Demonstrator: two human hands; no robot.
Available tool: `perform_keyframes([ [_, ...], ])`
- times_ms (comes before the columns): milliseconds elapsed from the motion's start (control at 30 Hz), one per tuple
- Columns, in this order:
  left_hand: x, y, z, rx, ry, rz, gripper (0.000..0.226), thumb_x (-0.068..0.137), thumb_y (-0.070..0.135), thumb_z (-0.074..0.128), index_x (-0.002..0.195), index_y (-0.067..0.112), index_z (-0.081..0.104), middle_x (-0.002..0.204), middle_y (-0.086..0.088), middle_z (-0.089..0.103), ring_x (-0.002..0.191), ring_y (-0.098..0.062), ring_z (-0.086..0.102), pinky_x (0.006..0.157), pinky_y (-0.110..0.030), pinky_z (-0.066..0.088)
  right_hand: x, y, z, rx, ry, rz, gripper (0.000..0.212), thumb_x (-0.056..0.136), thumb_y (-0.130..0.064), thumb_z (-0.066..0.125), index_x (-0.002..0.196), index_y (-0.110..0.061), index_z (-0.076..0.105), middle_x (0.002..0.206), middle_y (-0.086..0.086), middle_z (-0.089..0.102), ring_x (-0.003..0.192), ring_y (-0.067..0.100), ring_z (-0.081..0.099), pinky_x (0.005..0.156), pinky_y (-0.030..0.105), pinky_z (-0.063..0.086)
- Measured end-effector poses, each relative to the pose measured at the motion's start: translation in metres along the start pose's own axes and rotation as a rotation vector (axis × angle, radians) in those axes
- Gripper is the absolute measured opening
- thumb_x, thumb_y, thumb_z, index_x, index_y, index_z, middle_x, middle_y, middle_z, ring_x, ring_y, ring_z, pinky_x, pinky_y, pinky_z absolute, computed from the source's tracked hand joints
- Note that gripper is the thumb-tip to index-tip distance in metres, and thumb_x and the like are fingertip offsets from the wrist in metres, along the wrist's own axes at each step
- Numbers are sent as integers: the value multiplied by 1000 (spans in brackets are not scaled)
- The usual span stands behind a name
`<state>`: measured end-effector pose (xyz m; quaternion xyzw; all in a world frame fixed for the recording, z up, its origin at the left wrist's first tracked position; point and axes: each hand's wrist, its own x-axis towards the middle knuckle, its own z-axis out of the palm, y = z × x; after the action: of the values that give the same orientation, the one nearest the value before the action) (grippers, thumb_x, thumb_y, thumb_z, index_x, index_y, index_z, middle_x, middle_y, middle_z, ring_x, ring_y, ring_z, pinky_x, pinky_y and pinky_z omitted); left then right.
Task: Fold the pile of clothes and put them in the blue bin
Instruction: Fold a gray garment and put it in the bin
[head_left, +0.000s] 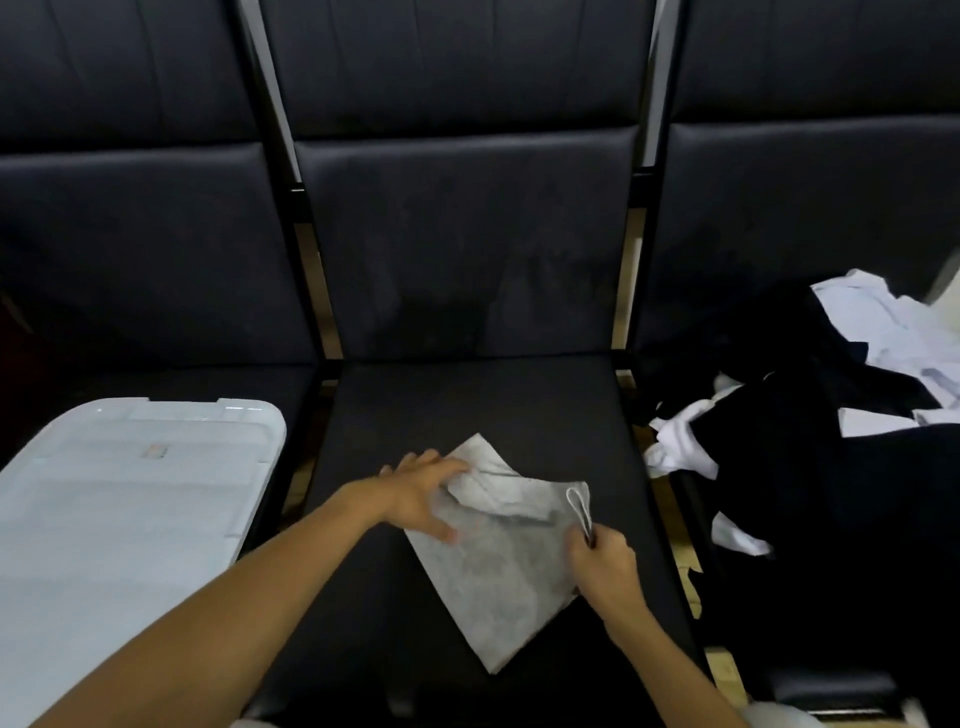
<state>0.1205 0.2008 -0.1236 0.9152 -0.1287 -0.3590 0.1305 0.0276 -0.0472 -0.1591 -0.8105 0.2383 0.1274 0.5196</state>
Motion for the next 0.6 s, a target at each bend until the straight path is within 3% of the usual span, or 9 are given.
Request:
perform_keyframes([
  [133,20,-14,17,-116,231,-80,64,86,49,65,143,39,38,131,4,41,129,-23,40,109,-47,35,11,13,-6,-222,-44,20,19,92,-29,55,98,-11,57,93,7,61,82,24,58,67,32,46],
  [200,30,-8,14,-23,266,-99,50,90,48,60,137,34,48,128,1,42,125,-24,42,108,-46,34,11,9,-6,-265,-60,-2,22,90,-25,56,109,-15,56,94,4,59,88,26,59,66,31,44],
  [267,41,1,9,70,322,-28,35,94,44,57,126,30,58,125,3,46,120,-19,44,108,-45,32,14,5,-4,-228,-55,-53,17,88,-22,58,104,-18,57,87,-1,60,81,20,60,58,27,44],
  [300,43,6,4,-15,352,25,25,96,41,55,115,28,63,120,3,53,115,-17,49,107,-45,35,15,4,-4,-177,-50,-81,11,87,-21,59,98,-18,58,84,-2,62,76,15,61,55,24,44],
  [400,42,12,-6,-641,387,160,17,101,26,53,93,14,62,96,-4,70,95,-17,67,97,-44,53,15,-5,-5,57,-57,-124,3,87,-19,69,88,-19,66,83,-2,70,76,11,67,57,16,50],
  [467,43,3,-2,-686,324,193,13,94,31,64,100,20,60,99,-1,68,94,-15,67,91,-39,56,12,-8,-6,194,-146,-161,13,87,-20,72,100,-20,71,91,-2,74,87,12,71,69,23,57],
  [533,46,-9,11,-553,160,118,46,78,42,80,117,34,55,112,9,63,104,-8,63,93,-33,55,3,-13,-6,280,-299,-197,23,89,-17,71,111,-22,69,103,-3,74,99,11,70,82,31,59],
  [600,53,-14,18,-384,140,19,76,63,55,84,128,42,49,117,13,58,113,-8,58,102,-35,49,-7,-19,-5,310,-402,-252,29,92,-14,67,120,-23,65,111,-2,72,107,12,68,89,33,56],
])
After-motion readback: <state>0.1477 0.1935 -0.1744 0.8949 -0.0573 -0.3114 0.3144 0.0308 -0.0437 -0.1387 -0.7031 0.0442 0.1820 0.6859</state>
